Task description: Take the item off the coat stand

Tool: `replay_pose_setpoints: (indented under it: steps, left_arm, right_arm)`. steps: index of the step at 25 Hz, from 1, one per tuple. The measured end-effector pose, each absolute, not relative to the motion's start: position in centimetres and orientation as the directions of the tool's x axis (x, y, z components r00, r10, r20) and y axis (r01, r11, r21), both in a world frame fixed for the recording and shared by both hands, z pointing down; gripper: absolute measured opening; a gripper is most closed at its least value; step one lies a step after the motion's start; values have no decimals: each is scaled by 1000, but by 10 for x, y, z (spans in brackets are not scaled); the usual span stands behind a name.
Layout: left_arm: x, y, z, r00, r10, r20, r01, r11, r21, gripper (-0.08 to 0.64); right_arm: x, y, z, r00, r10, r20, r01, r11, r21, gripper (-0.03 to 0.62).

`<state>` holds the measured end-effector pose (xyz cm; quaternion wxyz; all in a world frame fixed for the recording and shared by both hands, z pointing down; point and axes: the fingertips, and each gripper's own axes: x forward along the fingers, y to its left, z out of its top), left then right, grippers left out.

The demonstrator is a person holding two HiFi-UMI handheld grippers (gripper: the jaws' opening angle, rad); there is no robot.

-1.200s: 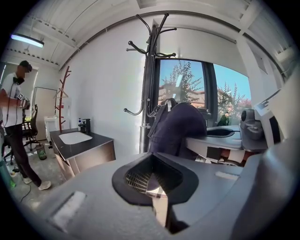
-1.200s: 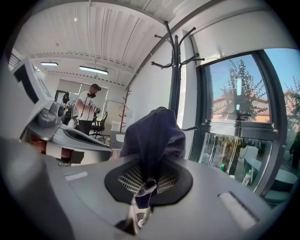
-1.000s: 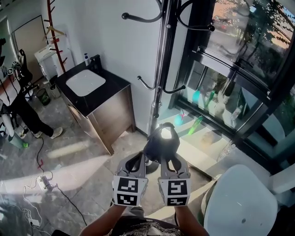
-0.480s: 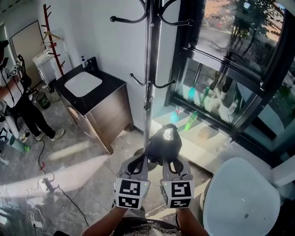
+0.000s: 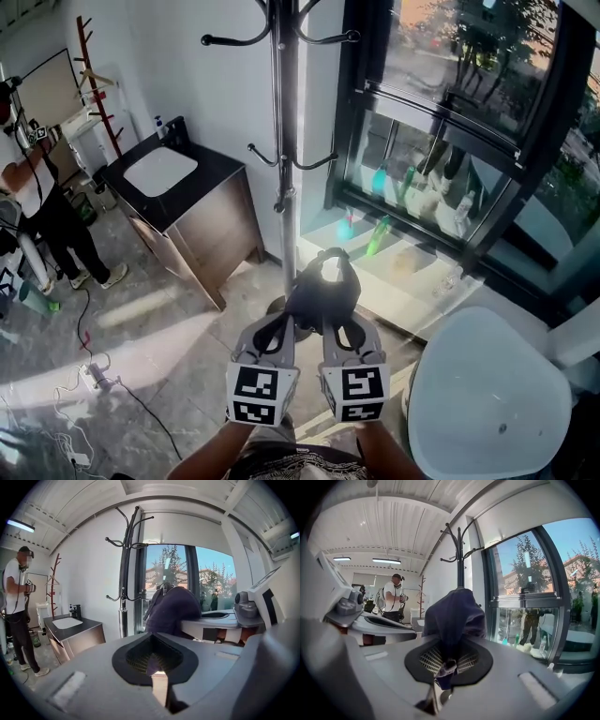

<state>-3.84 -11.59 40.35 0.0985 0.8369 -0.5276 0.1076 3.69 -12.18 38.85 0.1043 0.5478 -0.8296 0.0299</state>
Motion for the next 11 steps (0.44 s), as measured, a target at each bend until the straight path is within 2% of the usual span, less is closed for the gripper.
replay_pose_setpoints:
  steps: [11]
  left_arm:
    - [-32, -109, 399, 411, -871, 270, -907, -420, 25, 2]
  right_arm:
    - [43, -113, 390, -388, -899, 203, -914, 404, 44, 21]
